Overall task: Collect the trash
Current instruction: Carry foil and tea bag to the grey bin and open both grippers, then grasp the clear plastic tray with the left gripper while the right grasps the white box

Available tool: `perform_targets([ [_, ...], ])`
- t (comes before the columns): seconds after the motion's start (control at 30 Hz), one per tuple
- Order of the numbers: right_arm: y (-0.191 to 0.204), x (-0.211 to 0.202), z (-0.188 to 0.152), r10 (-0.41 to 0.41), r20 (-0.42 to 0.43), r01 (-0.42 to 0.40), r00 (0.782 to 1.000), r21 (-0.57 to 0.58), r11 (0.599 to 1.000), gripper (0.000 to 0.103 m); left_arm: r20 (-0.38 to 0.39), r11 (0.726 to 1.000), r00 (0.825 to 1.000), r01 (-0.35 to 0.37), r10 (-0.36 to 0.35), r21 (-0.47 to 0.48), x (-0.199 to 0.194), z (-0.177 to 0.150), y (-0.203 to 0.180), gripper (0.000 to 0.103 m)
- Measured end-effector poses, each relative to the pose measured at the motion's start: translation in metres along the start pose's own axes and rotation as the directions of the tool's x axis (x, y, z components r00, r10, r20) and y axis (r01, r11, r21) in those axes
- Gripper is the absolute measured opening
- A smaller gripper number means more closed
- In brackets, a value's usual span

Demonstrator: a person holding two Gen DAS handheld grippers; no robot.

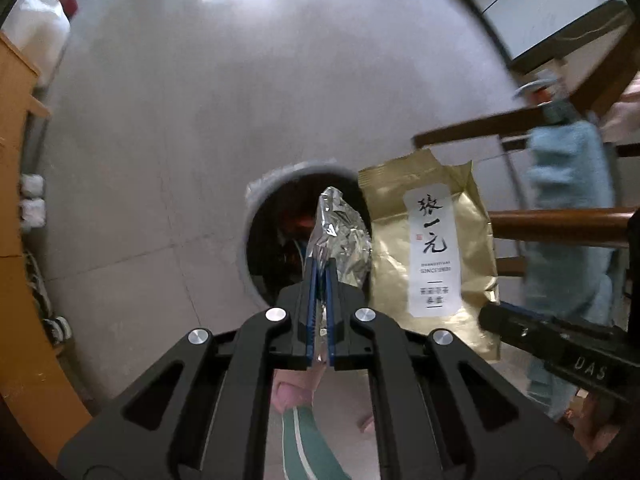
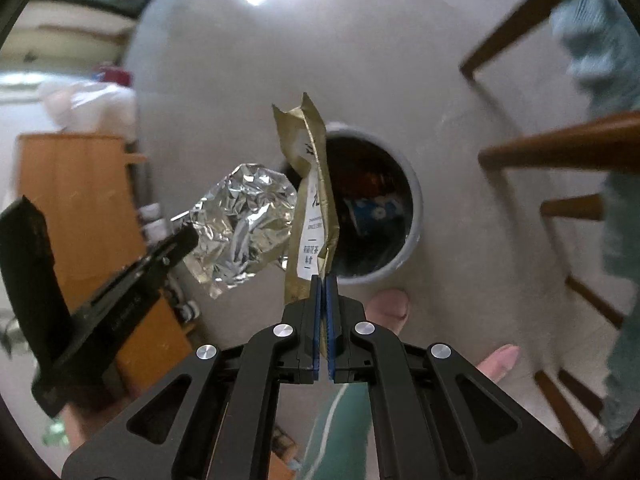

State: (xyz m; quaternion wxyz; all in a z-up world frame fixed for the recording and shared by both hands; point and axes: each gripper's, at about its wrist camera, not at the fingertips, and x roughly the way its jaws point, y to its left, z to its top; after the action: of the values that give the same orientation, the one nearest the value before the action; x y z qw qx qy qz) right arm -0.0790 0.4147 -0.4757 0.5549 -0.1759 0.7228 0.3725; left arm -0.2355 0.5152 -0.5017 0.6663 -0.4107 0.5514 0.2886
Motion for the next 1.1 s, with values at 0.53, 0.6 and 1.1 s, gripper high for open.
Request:
perform_targets([
  [0.53, 0.003, -0.061, -0.024, 0.043, 0.180, -0.034, 0.983, -0.051, 0.998, 0.065, 0.035, 0.995, 0.998, -0.055, 0.052, 0.083, -0.035, -0.022, -0.001, 0.071],
  [0.6, 0.019, -0.126, -0.049, 0.091, 0.247, -0.065, 0.965, -0.113, 0.992, 0.068, 0.088, 0.990, 0.995, -0.050, 0.038, 0.132, -0.097, -0.028, -0.017, 0.074],
  [1.1, -0.132, -0.489, -0.205, -0.140, 0.696, 0.092, 0.704, 0.107, 0.990, 0.085, 0.154, 0.885, 0.940, 0.218, -0.304, 0.412, -0.332, -0.050, -0.268, 0.096],
])
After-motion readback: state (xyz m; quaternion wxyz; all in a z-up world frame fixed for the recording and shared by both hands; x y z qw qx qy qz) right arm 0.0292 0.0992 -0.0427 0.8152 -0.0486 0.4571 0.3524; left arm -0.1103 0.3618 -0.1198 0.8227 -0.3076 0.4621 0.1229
